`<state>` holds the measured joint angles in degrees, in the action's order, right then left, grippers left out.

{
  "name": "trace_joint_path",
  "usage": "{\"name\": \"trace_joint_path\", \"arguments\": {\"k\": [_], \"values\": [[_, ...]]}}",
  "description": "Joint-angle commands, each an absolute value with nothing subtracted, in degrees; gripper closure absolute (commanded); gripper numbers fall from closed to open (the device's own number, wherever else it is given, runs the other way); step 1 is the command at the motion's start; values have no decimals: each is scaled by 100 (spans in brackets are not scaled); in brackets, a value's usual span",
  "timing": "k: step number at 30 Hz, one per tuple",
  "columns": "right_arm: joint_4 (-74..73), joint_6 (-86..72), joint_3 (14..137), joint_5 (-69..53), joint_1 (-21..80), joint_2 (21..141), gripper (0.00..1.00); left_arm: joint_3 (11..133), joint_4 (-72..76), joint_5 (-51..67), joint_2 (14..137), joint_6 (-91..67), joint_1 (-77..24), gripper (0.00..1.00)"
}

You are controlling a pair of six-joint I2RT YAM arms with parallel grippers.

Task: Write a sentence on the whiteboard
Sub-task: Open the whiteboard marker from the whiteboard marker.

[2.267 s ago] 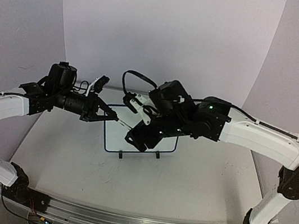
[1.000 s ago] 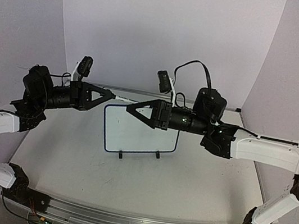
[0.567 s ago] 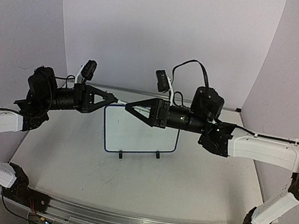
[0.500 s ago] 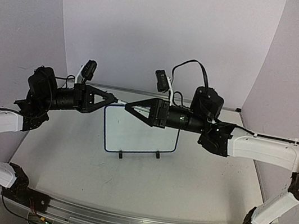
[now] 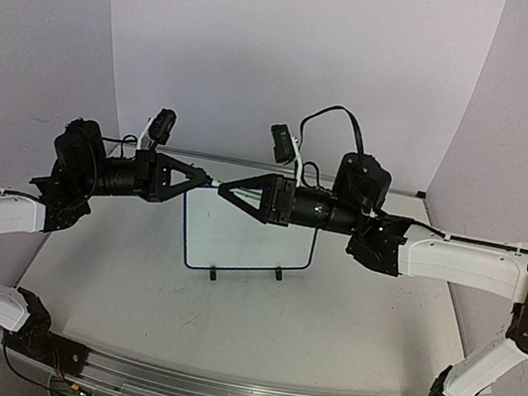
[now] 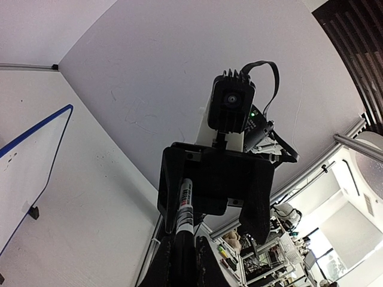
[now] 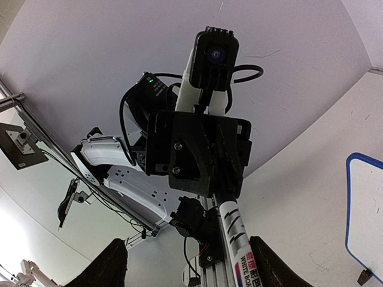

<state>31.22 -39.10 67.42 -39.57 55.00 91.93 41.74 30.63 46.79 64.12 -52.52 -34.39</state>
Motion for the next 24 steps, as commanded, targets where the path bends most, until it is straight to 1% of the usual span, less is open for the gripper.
{"name": "trace_joint_path", "arguments": {"k": [1, 7, 11, 24], "values": [[3444, -3931, 7040, -4063, 5529, 9237, 40, 4194, 3286, 4663, 6511, -5264, -3487, 100], [3445, -3947, 7022, -3988, 5528, 9238, 52, 4168, 3274, 4676, 6502, -5264, -3535, 100], [3446, -3970, 6984, -3892, 5528, 9238, 58, 4161, 3242, 4686, 6475, -5256, -3546, 100], [3511, -4042, 6857, -3580, 5529, 9176, 67, 4097, 3174, 4658, 6358, -5265, -3611, 100]]}}
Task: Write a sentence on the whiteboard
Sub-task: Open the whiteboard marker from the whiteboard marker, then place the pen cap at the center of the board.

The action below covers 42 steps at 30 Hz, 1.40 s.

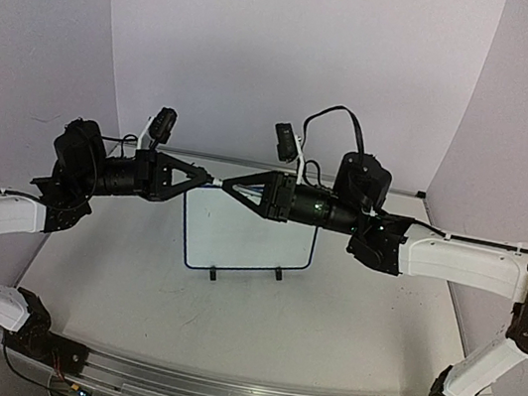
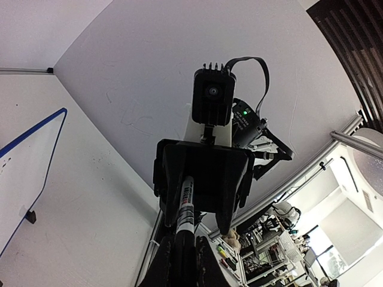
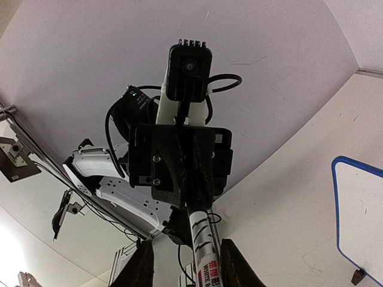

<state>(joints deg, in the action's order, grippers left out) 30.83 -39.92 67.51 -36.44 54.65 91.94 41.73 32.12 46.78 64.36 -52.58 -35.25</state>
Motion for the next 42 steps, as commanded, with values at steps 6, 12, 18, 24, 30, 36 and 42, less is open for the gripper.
{"name": "trace_joint_path", "arguments": {"k": [6, 12, 18, 24, 30, 36, 42], "values": [[3539, -4071, 6821, -3521, 5529, 9168, 74, 4013, 3128, 4599, 6242, -5273, -3632, 100], [3570, -4120, 6776, -3498, 5535, 9165, 85, 3935, 3101, 4531, 6162, -5276, -3652, 100], [3569, -4132, 6698, -3423, 5529, 9149, 100, 3980, 3108, 4463, 6164, -5265, -3645, 100], [3655, -4351, 6272, -3274, 5270, 8866, 100, 4018, 2831, 3773, 5934, -5260, -3612, 100], [3919, -4561, 5485, -3324, 4822, 8120, 100, 3908, 2946, 3769, 5621, -5895, -2621, 100], [3869, -4438, 5101, -3649, 4597, 7396, 100, 3909, 2967, 4232, 5652, -6007, -2321, 100], [2764, -3738, 5202, -3482, 4570, 6836, 100, 3997, 669, 4457, 5536, -4433, -2346, 100]]}}
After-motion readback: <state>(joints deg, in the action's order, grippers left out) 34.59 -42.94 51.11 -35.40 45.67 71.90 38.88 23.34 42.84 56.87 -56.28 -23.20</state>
